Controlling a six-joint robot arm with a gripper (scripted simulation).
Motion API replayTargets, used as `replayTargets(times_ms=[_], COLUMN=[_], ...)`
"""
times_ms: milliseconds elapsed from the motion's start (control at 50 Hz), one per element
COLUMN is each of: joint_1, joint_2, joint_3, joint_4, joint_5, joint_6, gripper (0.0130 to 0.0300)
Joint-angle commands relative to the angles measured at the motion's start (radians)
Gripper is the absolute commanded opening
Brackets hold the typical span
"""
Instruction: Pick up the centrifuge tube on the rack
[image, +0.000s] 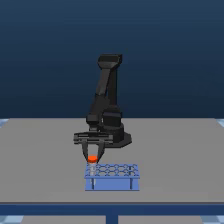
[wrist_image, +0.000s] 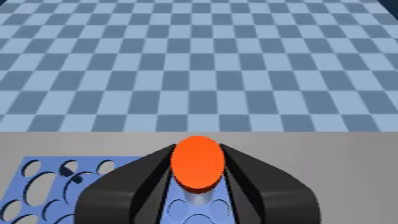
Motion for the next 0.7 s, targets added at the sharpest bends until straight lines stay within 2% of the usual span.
replayTargets(times_ms=[20, 340, 700], joint_1=[0.000, 0.000, 0.000], joint_2=[0.000, -0.007, -0.042], joint_3=[0.000, -0.003, -0.021], joint_4=[0.000, -0.023, -0.158], joint_5=[-0.001, 0.007, 0.038], joint_6=[0.000, 0.024, 0.166], gripper=[0.0130, 0.0130, 0.0130])
